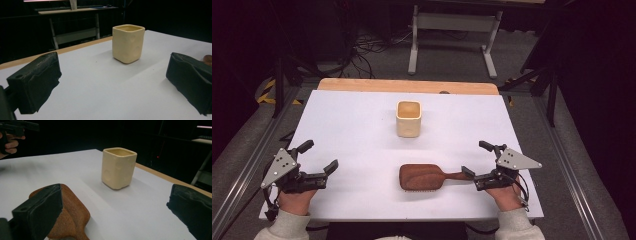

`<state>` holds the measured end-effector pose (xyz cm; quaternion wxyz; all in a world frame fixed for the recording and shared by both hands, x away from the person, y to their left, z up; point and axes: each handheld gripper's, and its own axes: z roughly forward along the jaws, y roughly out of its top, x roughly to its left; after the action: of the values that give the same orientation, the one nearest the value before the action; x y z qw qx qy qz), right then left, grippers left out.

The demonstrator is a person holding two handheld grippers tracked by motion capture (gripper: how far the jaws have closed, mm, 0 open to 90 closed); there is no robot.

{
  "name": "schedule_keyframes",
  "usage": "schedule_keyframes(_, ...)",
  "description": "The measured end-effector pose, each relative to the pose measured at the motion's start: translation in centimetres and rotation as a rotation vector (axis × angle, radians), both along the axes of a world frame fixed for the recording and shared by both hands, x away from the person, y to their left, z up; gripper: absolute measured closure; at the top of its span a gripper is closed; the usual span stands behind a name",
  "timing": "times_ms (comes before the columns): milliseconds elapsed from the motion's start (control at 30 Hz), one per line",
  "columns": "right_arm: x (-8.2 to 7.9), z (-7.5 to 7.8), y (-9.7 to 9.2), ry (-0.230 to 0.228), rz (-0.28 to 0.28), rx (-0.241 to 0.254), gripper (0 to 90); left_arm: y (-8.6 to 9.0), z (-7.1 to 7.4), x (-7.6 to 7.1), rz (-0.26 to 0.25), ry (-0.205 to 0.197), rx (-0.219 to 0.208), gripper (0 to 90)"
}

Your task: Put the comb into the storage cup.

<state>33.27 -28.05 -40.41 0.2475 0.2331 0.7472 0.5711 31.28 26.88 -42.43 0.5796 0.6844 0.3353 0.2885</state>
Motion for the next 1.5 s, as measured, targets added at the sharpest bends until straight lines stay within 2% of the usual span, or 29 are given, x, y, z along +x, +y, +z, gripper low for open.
schedule_keyframes(133, 0.4, 0.5, 0.6, 0.008, 0.008, -0.02, 1.0, -0.1, -0.1, 0.1, -0.005, 0.007, 0.01, 0.5)
schedule_keyframes(167, 0.9, 1.0, 1.2, 0.033, 0.041, -0.036, 1.7, -0.3, -0.1, 0.0, -0.006, 0.008, 0.02, 0.5)
schedule_keyframes(233, 1.2, 1.3, 1.8, 0.047, 0.064, -0.053, 2.4, -0.3, -0.1, 0.0, -0.011, 0.006, 0.019, 0.6)
schedule_keyframes(300, 1.4, 1.6, 2.1, 0.048, 0.073, -0.072, 3.1, -0.3, 0.0, 0.0, -0.014, 0.005, 0.021, 0.9)
schedule_keyframes(333, 1.7, 1.9, 3.0, 0.041, 0.098, -0.097, 4.1, -0.3, 0.0, 0.0, -0.018, 0.009, 0.02, 1.6)
schedule_keyframes(400, 1.8, 2.0, 3.3, 0.041, 0.102, -0.1, 4.1, -0.3, -0.1, 0.1, -0.024, 0.013, 0.023, 1.7)
schedule_keyframes(467, 2.3, 2.2, 4.2, 0.056, 0.128, -0.146, 5.0, -0.3, -0.1, 0.1, -0.032, 0.02, 0.015, 2.0)
schedule_keyframes(500, 2.3, 2.2, 4.2, 0.056, 0.128, -0.146, 5.0, -0.3, -0.1, 0.1, -0.032, 0.02, 0.015, 2.0)
schedule_keyframes(567, 2.7, 2.6, 5.2, 0.066, 0.156, -0.211, 6.3, -0.4, -0.1, 0.2, -0.041, 0.018, 0.018, 1.6)
schedule_keyframes(733, 3.0, 3.2, 6.4, 0.066, 0.206, -0.281, 7.8, -0.4, -0.1, 0.1, -0.041, 0.007, 0.015, 1.2)
schedule_keyframes(833, 3.3, 3.3, 6.8, 0.071, 0.237, -0.297, 7.8, -0.4, -0.1, 0.1, -0.057, 0.011, -0.009, 1.7)
schedule_keyframes(1033, 3.7, 3.0, 7.6, 0.109, 0.301, -0.345, 7.7, -0.5, -0.1, 0.1, -0.057, 0.013, 0.01, 1.7)
schedule_keyframes(1133, 3.8, 3.1, 8.1, 0.136, 0.319, -0.417, 7.8, -0.5, -0.1, 0.2, -0.052, 0.018, 0.012, 1.4)
schedule_keyframes(1167, 4.0, 3.1, 8.3, 0.158, 0.329, -0.448, 7.8, -0.5, -0.1, 0.2, -0.052, 0.02, 0.012, 1.5)
schedule_keyframes(1233, 4.0, 3.1, 8.3, 0.162, 0.329, -0.458, 7.6, -0.5, -0.1, 0.2, -0.05, 0.024, 0.016, 1.5)
schedule_keyframes(1400, 4.3, 3.1, 8.7, 0.205, 0.353, -0.538, 2.1, -0.6, -0.2, 0.2, -0.055, 0.025, 0.02, 1.5)
schedule_keyframes(1500, 4.3, 3.0, 9.0, 0.219, 0.365, -0.597, 5.2, -0.6, -0.2, 0.2, -0.066, 0.028, 0.013, 1.9)
